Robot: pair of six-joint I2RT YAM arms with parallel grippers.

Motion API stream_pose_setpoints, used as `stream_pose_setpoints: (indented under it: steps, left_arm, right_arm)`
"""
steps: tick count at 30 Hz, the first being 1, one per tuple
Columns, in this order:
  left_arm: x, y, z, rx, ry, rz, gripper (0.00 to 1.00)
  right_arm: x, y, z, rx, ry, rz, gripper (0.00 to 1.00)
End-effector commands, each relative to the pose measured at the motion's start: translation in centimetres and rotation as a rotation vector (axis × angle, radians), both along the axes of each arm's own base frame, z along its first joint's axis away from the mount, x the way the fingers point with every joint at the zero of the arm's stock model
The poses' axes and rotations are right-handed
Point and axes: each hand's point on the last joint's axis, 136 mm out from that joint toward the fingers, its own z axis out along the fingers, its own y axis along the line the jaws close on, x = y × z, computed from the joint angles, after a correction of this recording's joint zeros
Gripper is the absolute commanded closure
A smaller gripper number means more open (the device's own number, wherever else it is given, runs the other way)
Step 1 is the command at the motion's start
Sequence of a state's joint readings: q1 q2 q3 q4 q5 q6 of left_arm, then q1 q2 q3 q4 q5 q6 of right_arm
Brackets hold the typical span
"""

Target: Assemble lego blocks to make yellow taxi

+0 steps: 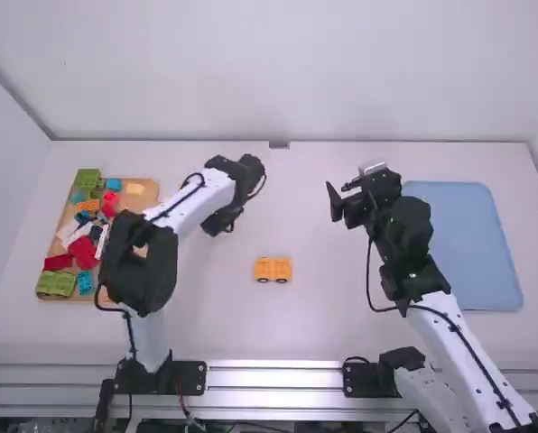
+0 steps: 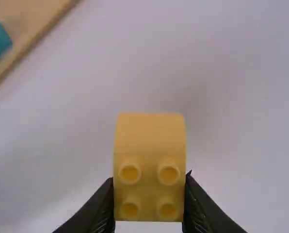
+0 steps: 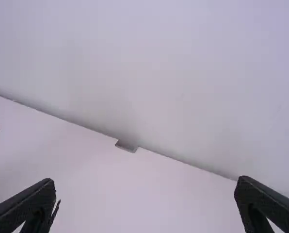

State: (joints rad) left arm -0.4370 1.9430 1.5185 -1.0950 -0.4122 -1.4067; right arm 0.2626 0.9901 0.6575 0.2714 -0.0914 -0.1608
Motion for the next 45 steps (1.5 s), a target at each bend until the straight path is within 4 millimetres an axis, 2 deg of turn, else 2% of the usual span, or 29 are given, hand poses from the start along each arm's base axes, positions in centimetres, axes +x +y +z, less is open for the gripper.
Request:
stream_pose_setpoints:
  steps: [1, 5, 11, 15, 20, 23, 28, 32, 41, 43, 45]
  left_arm:
    - [-1.3, -1.6, -1.0, -0.012, -0.064, 0.128, 0.98]
    - [-2.4, -3.9, -2.6, -0.042, -0.100, 0.140, 0.98]
    - [-5.0, -3.5, -4.0, -0.082, -0.092, 0.272, 0.97]
    - [-5.8, -3.5, -5.2, -0.123, -0.118, 0.270, 0.97]
    - [-6.5, -3.8, -6.7, -0.257, -0.185, 0.292, 0.97]
    - [-7.3, -3.8, -7.5, -0.307, -0.184, 0.396, 0.98]
    - [-8.0, -3.5, -7.8, -0.301, -0.162, 0.420, 0.98]
    - [-8.8, -3.0, -7.8, -0.289, -0.173, 0.557, 0.98]
    - [-8.4, -3.2, -8.5, -0.314, -0.196, 0.557, 0.97]
    - [-8.3, -3.2, -8.7, -0.326, -0.202, 0.559, 0.92]
    - [-8.2, -3.3, -9.0, -0.335, -0.210, 0.557, 0.66]
  right_arm:
    - [0.3, -0.1, 1.8, 0.007, -0.032, -0.005, 0.02]
    - [0.3, -0.1, 1.6, 0.005, -0.023, -0.006, 0.02]
    - [0.2, -0.1, 1.5, 0.003, -0.018, -0.005, 0.02]
    - [0.2, 0.1, 1.4, 0.003, -0.016, -0.001, 0.02]
    - [0.2, 0.0, 1.5, 0.004, -0.017, -0.002, 0.02]
    - [0.0, 0.5, 1.4, 0.004, -0.016, 0.014, 0.02]
    - [-0.3, 1.4, 1.4, 0.004, -0.016, 0.045, 0.02]
    - [-0.4, 1.8, 1.4, 0.001, -0.015, 0.056, 0.02]
    - [-0.4, 1.6, 1.4, 0.005, -0.013, 0.048, 0.02]
    - [-0.4, 1.6, 1.4, 0.004, -0.013, 0.049, 0.02]
    - [-0.4, 1.6, 1.4, 0.004, -0.013, 0.049, 0.02]
